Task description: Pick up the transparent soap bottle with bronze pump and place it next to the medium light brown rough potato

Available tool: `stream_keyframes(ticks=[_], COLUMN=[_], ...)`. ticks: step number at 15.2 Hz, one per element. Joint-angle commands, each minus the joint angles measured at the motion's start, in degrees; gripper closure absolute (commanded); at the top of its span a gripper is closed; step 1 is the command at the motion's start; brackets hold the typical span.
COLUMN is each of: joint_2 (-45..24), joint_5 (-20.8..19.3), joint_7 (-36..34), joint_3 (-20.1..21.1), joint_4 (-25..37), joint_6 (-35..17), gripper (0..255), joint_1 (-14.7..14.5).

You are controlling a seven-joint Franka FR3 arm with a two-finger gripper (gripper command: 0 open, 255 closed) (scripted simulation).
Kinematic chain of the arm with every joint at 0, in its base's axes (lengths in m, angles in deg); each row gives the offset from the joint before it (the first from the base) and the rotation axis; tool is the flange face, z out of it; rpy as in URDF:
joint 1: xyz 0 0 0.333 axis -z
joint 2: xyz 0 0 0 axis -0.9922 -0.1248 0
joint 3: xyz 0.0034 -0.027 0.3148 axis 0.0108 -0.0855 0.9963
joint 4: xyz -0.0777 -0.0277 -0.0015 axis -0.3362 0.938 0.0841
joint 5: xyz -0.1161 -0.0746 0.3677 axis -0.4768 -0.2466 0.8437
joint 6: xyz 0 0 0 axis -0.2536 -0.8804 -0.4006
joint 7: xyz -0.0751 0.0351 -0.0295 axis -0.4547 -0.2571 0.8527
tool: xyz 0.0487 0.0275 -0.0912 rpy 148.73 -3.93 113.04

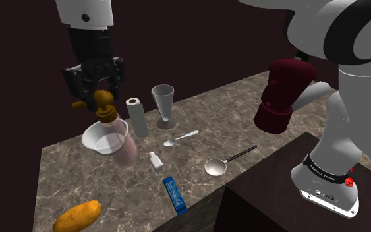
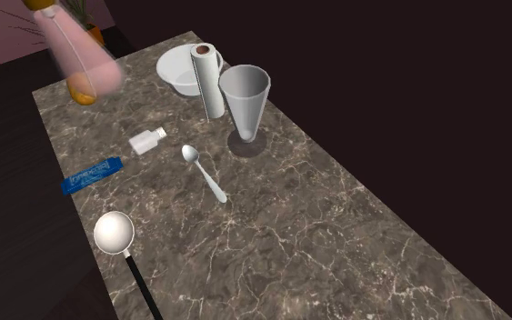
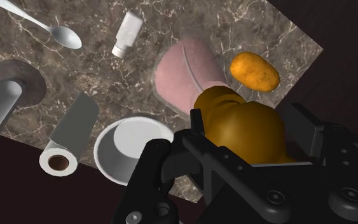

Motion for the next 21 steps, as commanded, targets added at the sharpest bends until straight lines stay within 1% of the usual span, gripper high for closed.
stream_keyframes(ticks=[1,10,21], joint_2=[0.4,2.6,2.9], joint_5=[0.0,0.5,0.7], joint_7=[-0.1,0.8,1.7], joint_3=[0.0,0.0,0.0], joint_4=[-2.0,-12.5,-21.4], joint_6=[-1.7,-9.9,-18.5], gripper=[255,255,255], joint_1=[-0.1,0.4,0.7])
